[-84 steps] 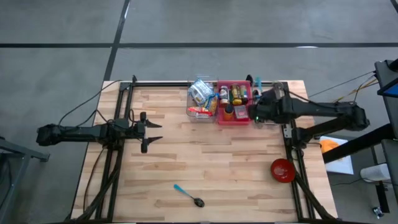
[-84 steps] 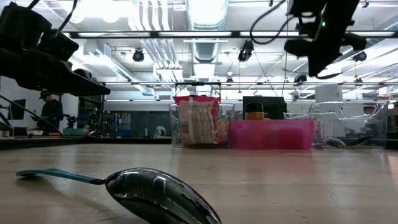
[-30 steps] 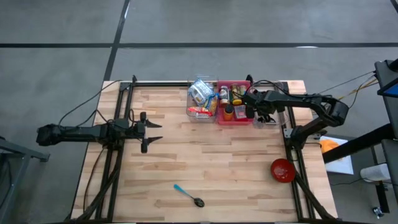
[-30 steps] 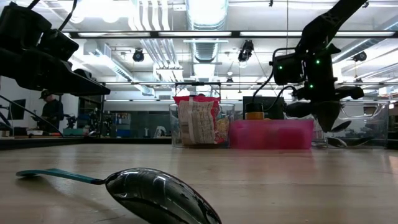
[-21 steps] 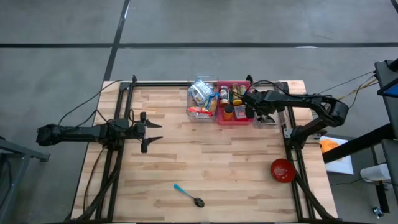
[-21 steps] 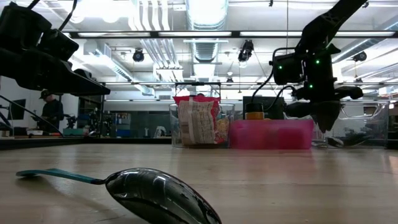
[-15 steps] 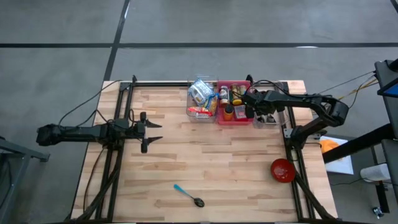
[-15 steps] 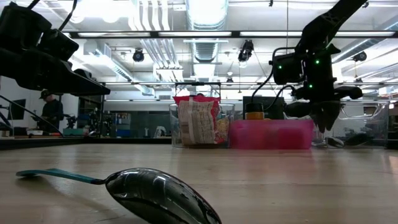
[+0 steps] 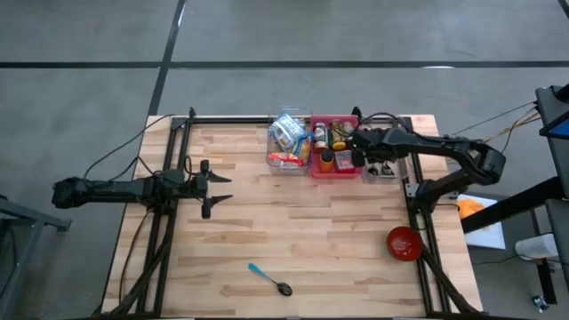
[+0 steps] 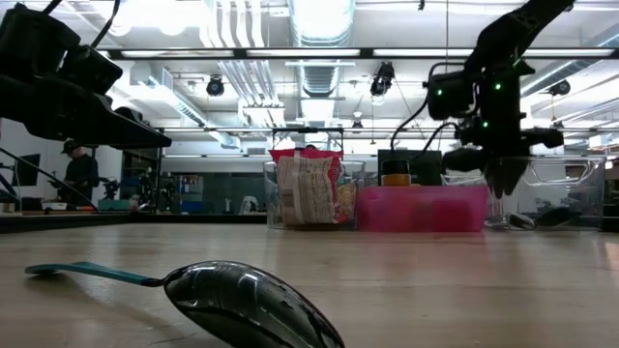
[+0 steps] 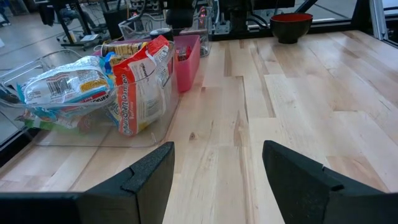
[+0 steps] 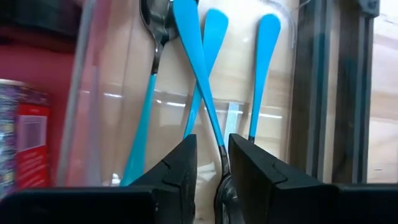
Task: Pick & Place Food Item
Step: Put the blue spoon into the right transparent bin
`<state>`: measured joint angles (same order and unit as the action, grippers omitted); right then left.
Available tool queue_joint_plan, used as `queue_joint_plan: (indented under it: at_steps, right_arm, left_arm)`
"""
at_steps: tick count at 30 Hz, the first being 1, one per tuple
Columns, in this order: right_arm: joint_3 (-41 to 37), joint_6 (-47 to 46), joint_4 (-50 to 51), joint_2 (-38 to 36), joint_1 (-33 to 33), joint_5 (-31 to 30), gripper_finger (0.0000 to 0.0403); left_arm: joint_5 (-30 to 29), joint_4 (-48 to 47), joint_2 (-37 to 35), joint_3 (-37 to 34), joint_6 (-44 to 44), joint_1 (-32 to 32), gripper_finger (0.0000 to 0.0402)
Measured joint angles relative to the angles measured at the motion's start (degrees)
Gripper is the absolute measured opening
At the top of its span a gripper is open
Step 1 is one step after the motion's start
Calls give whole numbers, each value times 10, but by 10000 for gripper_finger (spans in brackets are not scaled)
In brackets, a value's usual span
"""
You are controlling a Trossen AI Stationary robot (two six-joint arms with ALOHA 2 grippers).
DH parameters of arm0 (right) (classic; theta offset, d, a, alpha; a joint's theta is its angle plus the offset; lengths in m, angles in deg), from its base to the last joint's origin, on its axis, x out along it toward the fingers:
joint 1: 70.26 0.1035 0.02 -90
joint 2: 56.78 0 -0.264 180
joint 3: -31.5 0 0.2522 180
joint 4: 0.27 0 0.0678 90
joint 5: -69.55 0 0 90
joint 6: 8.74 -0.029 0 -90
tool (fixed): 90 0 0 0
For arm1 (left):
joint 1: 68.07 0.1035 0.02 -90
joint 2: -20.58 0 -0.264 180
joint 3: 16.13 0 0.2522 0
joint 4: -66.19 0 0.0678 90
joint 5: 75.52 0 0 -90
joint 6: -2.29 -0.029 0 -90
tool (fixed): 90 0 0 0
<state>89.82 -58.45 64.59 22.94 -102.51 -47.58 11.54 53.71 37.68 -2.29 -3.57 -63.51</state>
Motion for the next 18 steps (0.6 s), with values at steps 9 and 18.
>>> queue_joint_plan:
  at_steps: [9, 18]
  right_arm:
    - [0, 4, 4, -119, 30, 7, 89]
    - [0, 47, -75, -262, 131, 57, 89]
  left_arm:
    - [0, 0, 0, 0, -1, 0, 244]
    - [0, 0, 0, 0, -1, 0, 244]
